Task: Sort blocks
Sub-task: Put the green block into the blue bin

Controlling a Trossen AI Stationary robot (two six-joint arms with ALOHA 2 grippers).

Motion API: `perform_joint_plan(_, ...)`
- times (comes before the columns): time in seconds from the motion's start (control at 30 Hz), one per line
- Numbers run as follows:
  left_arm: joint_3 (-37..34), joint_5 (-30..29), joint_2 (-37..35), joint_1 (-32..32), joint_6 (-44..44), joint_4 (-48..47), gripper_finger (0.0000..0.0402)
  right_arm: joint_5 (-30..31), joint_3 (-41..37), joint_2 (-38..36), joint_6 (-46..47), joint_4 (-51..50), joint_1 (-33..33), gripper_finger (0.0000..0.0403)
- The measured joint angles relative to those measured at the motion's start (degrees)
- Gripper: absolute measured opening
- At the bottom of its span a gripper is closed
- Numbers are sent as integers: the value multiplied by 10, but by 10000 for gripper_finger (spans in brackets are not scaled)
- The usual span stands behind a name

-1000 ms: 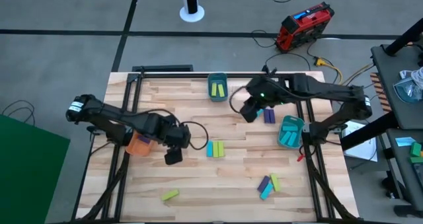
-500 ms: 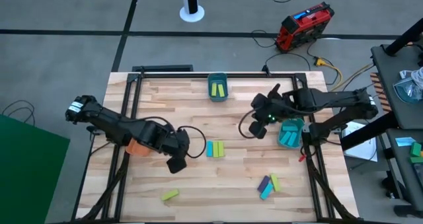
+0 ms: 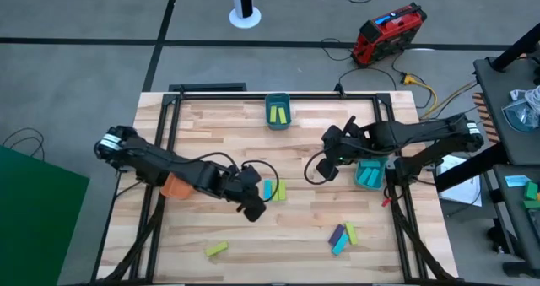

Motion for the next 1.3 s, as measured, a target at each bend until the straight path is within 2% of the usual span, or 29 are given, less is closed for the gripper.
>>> perform_joint_plan(0.27,0,-16,48,39,-57,10,231,29,-4,0,-8,8,0,13)
perform_joint_plan(0.53,0,44,81,66,-72,60,231,35,-4,0,-7,14,0,13)
perform_joint_plan(0.9,0,63,94,67,-77,74,231,36,-8,0,-6,14,0,13)
perform_joint_plan(0.97,0,104,94,67,-49,67,231,36,-9,0,-6,13,0,13)
perform_joint_plan(1.17,0,288,86,31,87,-6,231,36,-10,0,-25,12,0,13)
perform_joint_plan(1.23,0,305,81,0,123,-54,231,36,-10,0,-29,12,0,13)
perform_joint_plan(1.3,0,298,71,-40,142,-98,231,36,-10,0,-30,12,0,13)
